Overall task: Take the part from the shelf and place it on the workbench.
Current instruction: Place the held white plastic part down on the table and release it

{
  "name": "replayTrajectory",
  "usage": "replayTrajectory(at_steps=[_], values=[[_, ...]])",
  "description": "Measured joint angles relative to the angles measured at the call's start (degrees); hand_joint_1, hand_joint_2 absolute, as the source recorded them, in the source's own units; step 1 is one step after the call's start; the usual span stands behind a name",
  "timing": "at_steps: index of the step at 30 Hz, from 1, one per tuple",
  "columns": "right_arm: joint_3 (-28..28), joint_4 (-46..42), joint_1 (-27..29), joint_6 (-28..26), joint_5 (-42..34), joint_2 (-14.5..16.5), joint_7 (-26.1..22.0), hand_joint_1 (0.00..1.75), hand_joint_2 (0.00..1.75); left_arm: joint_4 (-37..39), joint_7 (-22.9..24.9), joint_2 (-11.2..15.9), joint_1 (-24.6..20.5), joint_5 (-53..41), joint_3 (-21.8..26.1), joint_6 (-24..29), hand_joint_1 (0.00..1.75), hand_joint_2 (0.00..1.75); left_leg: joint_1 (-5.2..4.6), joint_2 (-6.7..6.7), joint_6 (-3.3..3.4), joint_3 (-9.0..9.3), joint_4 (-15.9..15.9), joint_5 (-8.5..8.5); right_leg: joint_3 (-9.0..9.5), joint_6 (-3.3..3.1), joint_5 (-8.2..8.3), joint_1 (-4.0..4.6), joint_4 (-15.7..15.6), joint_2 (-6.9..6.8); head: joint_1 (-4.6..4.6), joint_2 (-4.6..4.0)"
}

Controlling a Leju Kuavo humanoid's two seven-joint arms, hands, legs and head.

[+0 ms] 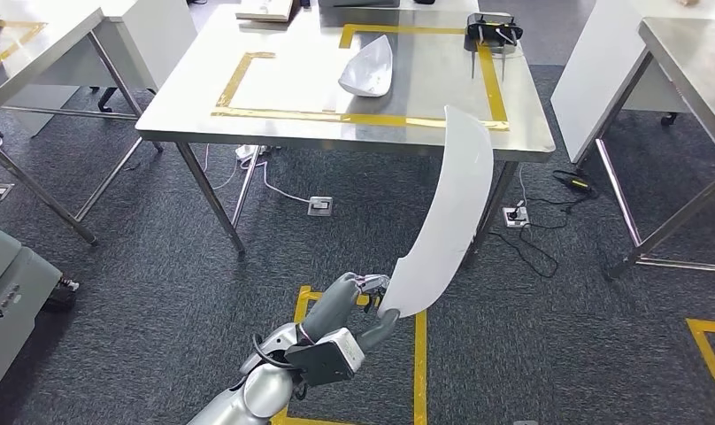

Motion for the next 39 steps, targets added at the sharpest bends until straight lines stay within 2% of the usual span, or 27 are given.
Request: replayTrajectory(at_steps=[3,8,13,25,29,32,33,35,37,38,39], values=[[-0.2,0.0,0.0,-0.1,0.0,0.0,0.1,0.0,0.0,0.1,0.3,-0.1,-0.1,-0.2,0.0,0.0,1.75,1.75,-0.13,-0.16,-0.14,0.19,-0.9,0.05,-0.19,0.03,0.16,0.07,-0.1,-0.08,0.1,0.0],[-0.3,0.0,0.0,-0.2,-0.2,0.0,0.1,0.0,0.0,0.3,1.0,-0.5,-0.4,-0.2,0.0,-0.2,1.75,1.75,-0.2,-0.18,0.44,0.17,-0.9,-0.02,0.2,0.52,0.53,0.02,-0.8,-0.08,0.12,0.0],[-0.6,0.0,0.1,-0.4,-0.3,0.0,0.0,0.0,0.0,0.4,1.7,-0.7,-0.5,-0.1,0.0,-0.3,1.75,1.75,-0.28,-0.17,0.67,0.15,-0.8,0.04,0.26,0.92,0.72,-0.03,-1.0,-0.07,0.12,0.0],[-1.2,0.0,0.5,-0.7,-0.9,0.2,-0.7,0.0,0.0,0.5,1.7,-0.9,-0.4,-0.5,0.0,0.5,1.75,1.75,-0.52,-0.17,0.79,0.15,-0.8,0.06,0.22,1.19,0.82,-0.13,-1.0,-0.07,0.12,0.0],[-1.3,0.0,0.7,-0.7,-1.0,0.4,-0.7,0.0,0.0,0.6,1.7,-0.9,-0.4,-0.6,0.0,0.7,1.75,1.75,-0.77,-0.18,1.3,0.08,-0.7,-0.19,0.25,1.62,0.77,-0.47,-1.1,-0.1,0.11,0.0],[-1.4,0.0,0.9,-0.7,-1.0,0.5,-1.0,0.0,0.0,0.4,2.0,-1.0,-0.4,-0.6,0.0,1.0,1.75,1.75,-0.72,-0.34,2.19,0.25,-1.4,-0.32,0.18,2.28,1.6,-0.66,-0.5,-0.14,0.1,0.0],[-1.4,0.0,1.0,-0.7,-1.0,0.5,-1.1,0.0,0.0,0.4,2.0,-1.0,-0.4,-0.6,0.0,1.1,1.75,1.75,-0.58,-0.43,2.58,0.65,-1.8,-0.38,0.0,2.48,1.63,-0.73,0.1,-0.03,0.15,0.0],[-1.4,0.0,1.0,-0.6,-1.0,0.5,-1.3,0.0,0.0,0.3,2.1,-1.3,-0.4,-0.6,0.0,1.4,1.75,1.75,-0.34,-0.55,3.16,1.58,-2.3,-0.47,-1.59,2.71,-0.27,-0.91,3.3,0.32,0.33,0.0],[-1.4,0.0,1.1,-0.6,-1.0,0.5,-1.4,0.0,0.0,0.3,2.1,-1.4,-0.3,-0.7,0.0,1.6,1.75,1.75,-0.25,-0.57,3.19,1.71,-2.3,-0.49,-5.09,2.96,-3.69,-0.95,10.2,0.58,0.53,0.0],[-1.5,0.0,1.2,-0.6,-0.9,0.5,-1.4,0.0,0.0,0.3,2.1,-1.3,-0.2,-0.7,0.0,1.7,1.75,1.75,-0.22,-0.62,3.06,1.79,-2.3,-0.57,-7.0,3.14,-4.74,-0.98,13.3,0.6,0.57,0.0],[-1.5,0.0,1.3,-0.6,-0.9,0.5,-1.5,0.0,0.0,0.3,2.1,-1.3,0.0,-0.7,0.0,1.7,1.75,1.75,-0.17,-0.71,2.85,1.92,-2.2,-0.72,-8.26,3.25,-4.81,-1.03,14.9,0.61,0.59,0.0]])
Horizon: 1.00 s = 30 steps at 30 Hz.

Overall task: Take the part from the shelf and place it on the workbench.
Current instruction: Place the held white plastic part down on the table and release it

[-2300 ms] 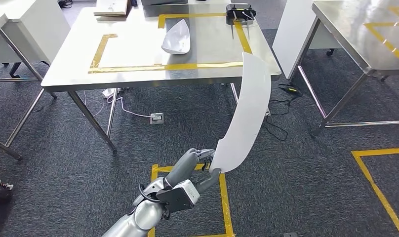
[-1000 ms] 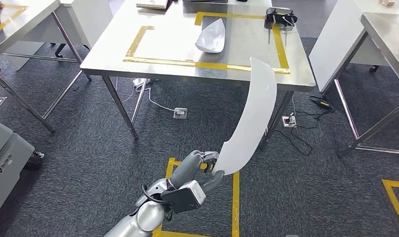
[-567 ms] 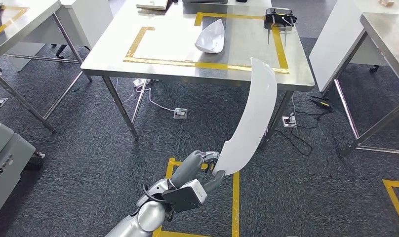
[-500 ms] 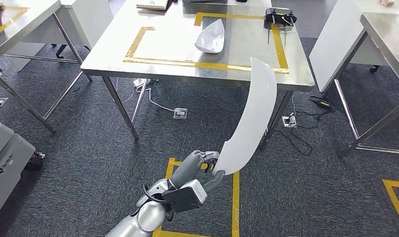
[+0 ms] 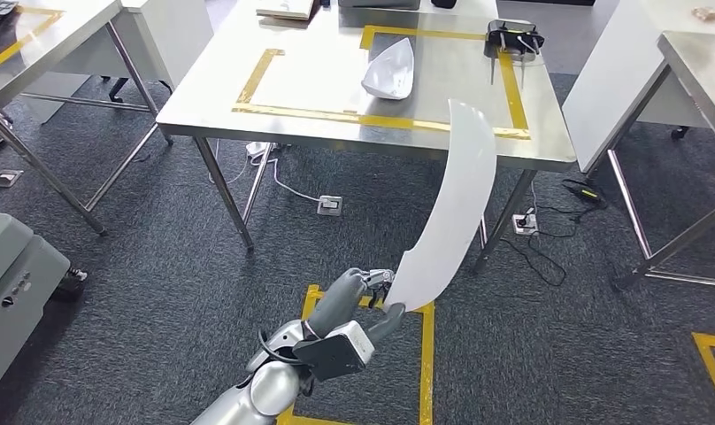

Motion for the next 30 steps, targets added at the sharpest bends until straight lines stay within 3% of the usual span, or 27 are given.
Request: replayTrajectory(at_steps=[1,3,4,6,8,10,12,14,16,17,18,20,21,22,23,25,27,28,30], values=[[0.0,0.0,0.1,0.0,0.0,0.0,0.0,0.0,0.0,0.0,0.0,0.0,0.1,0.0,0.0,0.0,1.75,1.75,0.11,-0.13,-0.29,0.24,0.1,-0.25,-0.2,0.08,1.14,-0.09,-0.7,0.0,0.01,0.0],[0.0,0.0,0.2,0.0,0.1,0.0,0.0,0.0,0.0,0.0,0.0,0.0,0.2,0.0,0.0,0.1,1.75,1.75,0.41,-0.34,-1.07,0.82,0.3,-1.03,2.17,0.32,5.64,-0.44,-7.6,0.02,0.04,0.0],[0.0,0.0,0.2,0.0,0.1,0.0,0.0,0.0,0.0,0.0,0.0,0.0,0.2,0.0,0.0,0.2,1.75,1.75,0.48,-0.42,-1.54,1.06,0.5,-1.47,3.51,0.38,6.78,-0.49,-11.3,0.12,0.16,0.0],[0.0,0.0,0.2,0.0,0.1,0.1,0.0,0.0,0.0,-0.1,0.0,0.1,0.3,0.0,0.0,0.3,1.75,1.75,0.37,-0.5,-2.46,1.06,0.7,-2.21,4.92,-0.26,6.74,-0.34,-14.8,0.23,0.37,0.0],[0.0,0.0,0.3,0.0,0.2,0.1,0.0,0.0,0.0,-0.2,0.0,0.2,0.4,0.0,0.0,0.5,1.75,1.75,0.3,-0.58,-3.25,1.47,1.0,-2.54,5.49,-1.57,6.0,-0.19,-14.8,0.22,0.39,0.0],[0.0,0.0,0.4,0.0,0.3,0.1,0.0,0.0,0.0,-0.4,-0.1,0.2,0.3,0.0,0.0,0.6,1.75,1.75,0.46,-0.29,-3.85,0.67,3.7,-2.08,6.74,-2.67,5.59,-0.24,-14.9,0.24,0.31,0.0],[0.0,0.0,0.3,0.1,0.3,0.1,-0.1,0.0,0.0,-0.5,-0.2,0.3,0.3,0.0,0.0,0.7,1.75,1.75,0.56,0.12,-4.2,-3.37,10.0,-2.07,8.33,-3.49,4.58,-0.13,-15.1,0.24,0.2,0.0],[0.0,0.0,0.2,0.2,0.4,0.1,0.0,0.0,0.0,-0.4,-0.2,0.5,0.4,-0.1,0.0,0.7,1.75,1.75,0.54,0.22,-4.33,-8.64,16.1,-4.49,9.97,-3.88,3.22,0.09,-15.2,0.27,0.12,0.0],[0.0,0.0,0.2,0.2,0.5,0.1,0.2,0.0,0.0,-0.4,-0.2,0.7,0.5,-0.1,0.0,0.7,1.75,1.75,0.44,0.22,-4.04,-11.66,16.9,-6.58,11.91,-4.0,1.66,0.33,-15.2,0.4,0.1,0.0],[0.0,0.0,0.2,0.2,0.6,0.1,0.3,0.0,0.0,-0.4,-0.2,0.7,0.5,-0.1,0.0,0.7,1.75,1.75,0.3,0.22,-3.7,-11.92,15.0,-6.01,12.98,-3.97,0.85,0.42,-15.3,0.48,0.11,0.0],[0.0,0.0,0.2,0.3,0.6,0.1,0.3,0.0,0.0,-0.4,-0.2,0.8,0.4,-0.1,0.0,0.7,1.75,1.75,0.07,0.22,-3.19,-11.62,11.8,-3.9,14.08,-3.91,0.01,0.51,-15.3,0.53,0.11,0.0],[0.0,0.0,0.1,0.4,0.7,0.2,0.4,0.0,0.0,-0.3,-0.2,0.9,0.5,-0.2,0.0,0.8,1.75,1.75,-0.62,0.17,-2.08,-10.67,5.0,3.24,15.95,-3.58,-1.73,0.72,-15.6,0.64,0.12,0.0],[0.0,0.0,0.0,0.4,0.7,0.2,0.4,0.0,0.0,-0.3,-0.1,1.0,0.5,-0.2,0.0,0.9,1.75,1.75,-0.91,0.11,-1.68,-10.13,3.0,5.76,16.76,-3.32,-2.54,0.8,-16.1,0.69,0.14,0.0],[0.0,0.0,0.0,0.5,0.7,0.3,0.5,0.0,0.0,-0.3,-0.1,1.0,0.5,-0.2,0.0,1.0,1.75,1.75,-1.05,0.0,-1.36,-9.65,1.9,6.97,17.55,-2.98,-2.88,0.9,-16.3,0.74,0.19,0.0],[0.0,0.0,-0.1,0.5,0.7,0.3,0.4,0.0,0.0,-0.4,0.0,1.1,0.4,-0.3,0.0,1.1,1.75,1.75,-1.03,-0.11,-1.12,-8.9,1.7,6.44,18.12,-2.62,-2.66,0.98,-16.3,0.8,0.19,0.0],[0.0,0.0,-0.3,0.5,0.8,0.2,0.4,0.0,0.0,-0.5,0.1,1.0,0.3,-0.3,0.0,1.3,1.75,1.75,-0.77,-0.21,-0.58,-7.06,0.9,5.66,17.09,-2.07,-0.37,0.98,-12.8,0.69,0.26,0.0],[0.0,-0.1,-0.4,0.6,0.8,0.2,0.3,0.0,0.0,-0.5,0.2,0.9,0.3,-0.3,0.0,1.5,1.75,1.75,-0.59,-0.25,-0.18,-4.98,0.3,4.58,12.36,-1.76,1.16,0.87,-5.8,0.62,0.32,0.0],[0.0,-0.1,-0.4,0.6,0.7,0.2,0.3,0.0,0.0,-0.4,0.3,0.9,0.3,-0.3,0.0,1.6,1.75,1.75,-0.59,-0.31,0.0,-3.96,0.1,3.8,9.58,-1.64,0.27,0.87,-2.7,0.61,0.34,0.0],[0.0,-0.1,-0.2,0.6,0.6,0.2,0.4,0.0,0.0,-0.4,0.4,0.9,0.4,-0.3,0.0,1.6,1.75,1.75,-0.59,-0.58,0.18,-1.8,-0.2,2.06,5.04,-1.35,-5.1,0.86,-0.2,0.61,0.36,0.0]])
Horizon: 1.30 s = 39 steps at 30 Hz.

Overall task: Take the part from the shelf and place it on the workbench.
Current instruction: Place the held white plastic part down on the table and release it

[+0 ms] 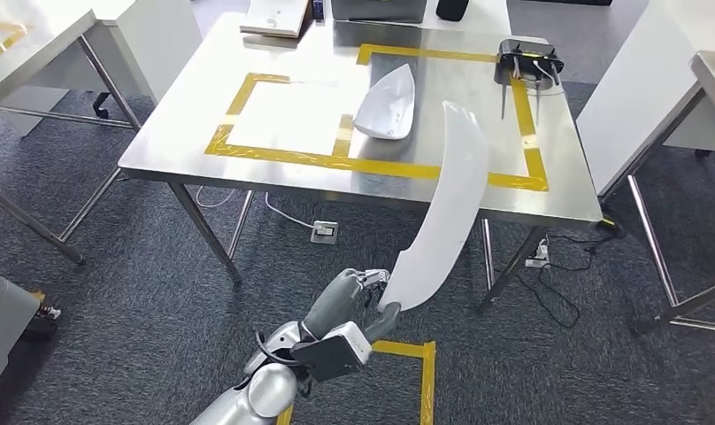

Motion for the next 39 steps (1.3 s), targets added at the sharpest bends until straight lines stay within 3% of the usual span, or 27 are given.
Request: replayTrajectory(at_steps=[1,2,3,6,7,10,12,14,16,17,18,21,22,23,25,27,29,31,32,35,37,38,39], values=[[0.0,0.0,0.1,0.0,-0.1,0.0,0.0,0.0,0.0,0.0,0.1,0.0,0.1,0.0,0.0,0.0,1.75,1.75,0.0,-0.2,-0.01,1.23,0.0,-0.96,-1.55,0.11,-2.75,-0.01,-0.6,0.0,0.01,0.0],[0.0,0.0,0.2,0.0,-0.1,0.0,0.0,0.0,0.0,0.1,0.1,0.0,0.1,0.0,0.0,0.1,1.75,1.75,0.0,-0.36,-0.09,2.54,0.0,-1.97,-2.65,0.14,-4.11,-0.03,-2.2,0.0,0.02,0.0],[0.0,0.0,0.4,0.0,-0.2,0.0,0.0,0.0,0.0,0.2,0.2,0.0,0.1,0.1,0.0,0.1,1.75,1.75,0.0,-0.44,-0.22,3.88,0.0,-3.06,-3.36,0.07,-2.82,-0.05,-4.8,0.0,0.02,0.0],[0.0,0.0,0.8,0.0,-0.4,0.0,-0.2,0.0,0.0,0.5,0.2,0.0,0.2,0.1,0.0,0.1,1.75,1.75,-0.19,-0.73,-0.88,6.51,0.4,-6.42,-4.01,-0.4,11.15,0.21,-13.1,-0.12,0.04,0.0],[0.0,0.1,0.9,-0.1,-0.5,0.0,-0.2,0.0,0.0,0.6,0.3,0.0,0.2,0.2,0.0,0.2,1.75,1.75,-0.26,-0.87,-1.2,7.19,0.8,-7.22,-3.77,-0.69,14.0,0.31,-14.2,-0.13,0.05,0.0],[0.0,0.0,0.6,-0.2,-0.5,0.0,-0.4,0.0,0.0,0.4,0.3,-0.1,-0.1,0.3,0.0,0.3,1.75,1.75,-0.25,-0.62,-2.23,7.92,3.3,-7.43,-1.88,-2.1,14.25,0.31,-14.5,-0.06,0.01,0.0],[0.0,0.0,0.3,-0.3,-0.5,0.0,-0.5,0.0,0.0,0.4,0.2,-0.1,-0.3,0.4,0.0,0.4,1.75,1.75,-0.08,0.06,-2.8,4.86,8.4,-7.37,-0.52,-2.87,13.37,0.23,-14.6,-0.02,-0.12,0.0],[0.0,0.0,0.3,-0.4,-0.6,0.0,-0.5,0.0,0.0,0.4,0.2,0.0,-0.3,0.4,0.0,0.4,1.75,1.75,0.15,0.49,-3.29,0.07,14.4,-10.08,0.72,-3.12,12.1,0.23,-14.6,-0.02,-0.2,0.0],[0.0,0.0,0.3,-0.4,-0.6,0.0,-0.6,0.0,0.0,0.5,0.2,0.0,-0.1,0.4,0.0,0.4,1.75,1.75,0.32,0.64,-3.44,-3.49,16.5,-13.73,2.29,-3.12,10.67,0.23,-14.6,0.01,-0.2,0.0],[0.0,0.0,0.4,-0.4,-0.6,0.0,-0.6,0.0,0.0,0.5,0.3,0.0,-0.1,0.4,0.0,0.4,1.75,1.75,0.36,0.7,-3.39,-4.26,15.4,-14.06,3.25,-3.12,9.89,0.23,-14.6,0.05,-0.2,0.0],[0.0,0.0,0.4,-0.4,-0.6,0.1,-0.6,0.0,0.0,0.6,0.3,0.0,0.0,0.4,0.0,0.5,1.75,1.75,0.36,0.75,-3.25,-4.43,13.0,-12.66,4.28,-3.09,9.1,0.22,-14.6,0.09,-0.21,0.0],[0.0,0.1,0.4,-0.3,-0.6,0.3,-0.6,0.0,0.0,0.7,0.5,0.2,0.1,0.4,0.0,0.9,1.75,1.75,0.04,0.93,-2.5,-4.05,4.1,-1.88,6.33,-2.51,6.97,0.31,-14.6,0.22,-0.2,0.0],[0.0,0.1,0.5,-0.3,-0.6,0.4,-0.6,0.0,0.0,0.7,0.6,0.3,0.2,0.4,0.0,1.1,1.75,1.75,-0.09,0.93,-2.17,-4.01,2.7,0.52,6.71,-2.14,6.58,0.34,-14.7,0.27,-0.2,0.0],[0.0,0.1,0.4,-0.3,-0.7,0.4,-0.6,0.0,0.0,0.7,0.8,0.3,0.3,0.4,0.0,1.3,1.75,1.75,-0.2,0.86,-1.86,-3.9,2.2,1.24,7.05,-1.77,6.48,0.39,-14.7,0.32,-0.18,0.0],[0.0,0.1,0.4,-0.4,-0.7,0.3,-0.7,0.0,0.0,0.5,1.4,0.2,0.2,0.4,0.1,2.1,1.75,1.75,-0.02,0.69,-1.28,-2.96,1.5,1.29,6.82,-1.22,6.98,0.36,-13.8,0.26,-0.15,0.0],[0.0,0.0,0.4,-0.4,-0.7,0.4,-0.9,0.0,0.0,0.5,2.5,0.1,0.1,0.2,0.4,3.5,1.75,1.75,0.22,0.66,-0.71,-1.74,0.7,1.01,4.22,-0.73,7.05,0.29,-9.4,0.12,-0.09,0.0],[0.0,0.0,0.3,-0.4,-0.7,0.5,-0.9,0.0,0.0,0.9,3.9,0.0,0.0,-0.1,1.2,5.3,1.75,1.75,0.27,0.68,-0.25,-0.94,0.4,0.38,-0.24,-0.19,4.72,0.2,-3.0,0.04,-0.04,0.0],[0.0,0.0,0.4,-0.4,-0.7,0.5,-1.0,0.0,0.0,1.8,6.0,0.1,-0.7,-0.7,2.5,7.8,1.75,1.75,0.27,0.5,-0.16,-0.33,0.4,-0.33,-3.6,0.09,2.63,0.13,0.2,0.04,-0.04,0.0],[0.0,0.0,0.4,-0.3,-0.6,0.5,-1.0,0.0,0.0,2.9,7.1,0.2,-1.7,-1.2,3.5,9.4,1.75,1.75,0.29,0.36,-0.24,0.03,0.5,-0.66,-4.13,0.1,3.36,0.1,-0.6,0.03,-0.04,0.0],[0.1,0.0,0.1,0.2,0.1,0.5,-0.7,0.0,0.0,8.4,8.9,1.0,-7.7,-2.7,8.3,14.3,1.75,1.75,0.35,0.09,-0.87,0.91,1.0,-1.66,-1.65,-0.1,10.27,-0.02,-10.5,-0.03,-0.04,0.0],[0.4,0.0,-0.3,0.4,0.7,0.7,-0.3,0.0,0.0,14.7,9.7,2.1,-14.3,-4.1,11.9,17.2,1.75,1.75,0.29,-0.04,-1.6,0.72,1.4,-2.06,-0.56,-0.65,11.78,0.18,-14.4,-0.03,-0.03,0.0],[0.6,0.0,-0.6,0.6,0.9,0.8,-0.2,0.0,0.0,18.3,10.4,2.8,-17.9,-4.7,13.8,18.4,1.75,1.75,0.23,-0.07,-1.97,0.43,1.6,-2.12,-0.57,-0.99,11.72,0.28,-14.6,0.0,-0.03,0.0],[0.8,0.0,-0.8,0.6,1.1,0.9,0.0,0.0,0.0,22.1,11.6,3.6,-21.4,-5.5,15.7,19.4,1.75,1.75,0.2,-0.06,-1.84,0.33,1.6,-2.19,-0.52,-1.2,12.18,0.32,-14.6,0.12,-0.09,0.0]])
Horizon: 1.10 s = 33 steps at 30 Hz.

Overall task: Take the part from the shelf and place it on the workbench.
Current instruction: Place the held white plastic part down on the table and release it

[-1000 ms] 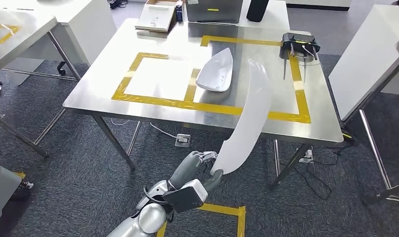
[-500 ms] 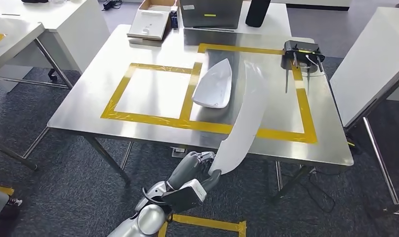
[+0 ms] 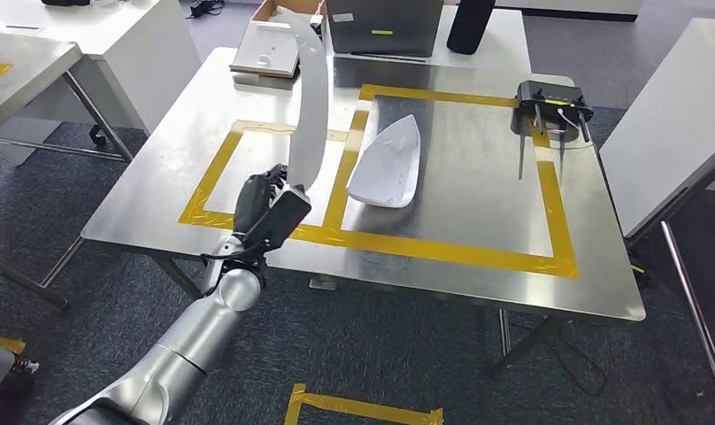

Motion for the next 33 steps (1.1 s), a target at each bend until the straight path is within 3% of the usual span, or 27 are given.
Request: replayTrajectory(at_steps=[3,4,7,10,12,16,28,32,33], values=[[0.6,0.0,-0.3,0.2,0.2,0.4,0.5,0.0,0.0,10.2,6.6,2.9,-9.2,-3.8,4.4,0.9,1.75,1.75,-0.04,0.15,1.16,0.39,-0.2,0.07,0.08,-0.1,0.7,0.07,-0.1,0.35,-0.2,0.0],[0.7,0.0,-0.4,0.2,0.3,0.4,0.6,0.0,0.0,13.1,9.2,4.0,-11.9,-5.3,5.2,0.6,1.75,1.75,-0.03,0.17,1.16,0.51,-0.4,0.15,0.06,-0.23,0.68,0.12,-0.1,0.4,-0.21,0.0],[1.2,0.0,-0.6,0.5,0.4,0.5,0.7,0.0,0.0,19.8,15.2,7.2,-18.0,-9.1,6.4,-1.7,1.75,1.75,-0.02,0.21,0.7,0.79,-0.9,0.26,0.06,-0.63,0.59,0.17,-0.1,0.52,-0.22,0.0],[1.6,0.0,-0.6,0.8,0.6,0.6,1.2,0.0,0.0,24.3,18.3,9.7,-21.4,-12.5,6.5,-5.5,1.75,1.75,0.04,0.23,-0.56,1.0,-1.3,0.3,0.08,-0.84,0.48,0.17,-0.1,0.52,-0.22,0.0],[1.9,0.0,-0.7,1.0,0.9,0.6,1.4,0.0,0.0,26.3,18.9,11.1,-22.3,-14.5,6.5,-8.3,1.75,1.75,0.08,0.23,-1.12,1.04,-1.4,0.31,0.09,-0.9,0.44,0.17,-0.1,0.51,-0.21,0.0],[2.3,0.0,-0.7,1.3,1.3,0.5,1.7,0.0,0.0,28.9,18.9,12.9,-22.5,-17.8,5.9,-12.6,1.75,1.75,0.08,0.22,-1.44,1.03,-1.3,0.32,0.15,-0.93,0.45,0.16,-0.1,0.51,-0.21,0.0],[2.7,0.0,-0.8,1.6,1.2,-0.3,1.2,0.0,0.0,32.4,17.4,13.7,-21.2,-20.6,4.0,-17.3,1.75,1.75,0.05,0.17,-1.36,1.02,-1.1,0.26,0.44,-0.7,0.61,-0.06,-0.4,0.5,-0.21,0.0],[2.7,0.0,-0.4,1.6,1.0,-0.7,1.2,0.0,0.0,32.9,17.1,13.2,-20.1,-20.6,3.9,-17.3,0.0,1.75,0.05,0.17,-1.28,1.03,-1.1,0.21,0.52,-0.67,0.63,-0.06,-0.5,0.5,-0.2,0.0],[2.7,0.0,-0.2,1.6,0.9,-0.8,1.3,0.0,0.0,33.0,17.2,13.2,-19.9,-20.6,3.9,-17.2,0.0,1.75,0.05,0.17,-1.25,1.03,-1.1,0.2,0.54,-0.67,0.63,-0.06,-0.5,0.5,-0.21,0.0]])
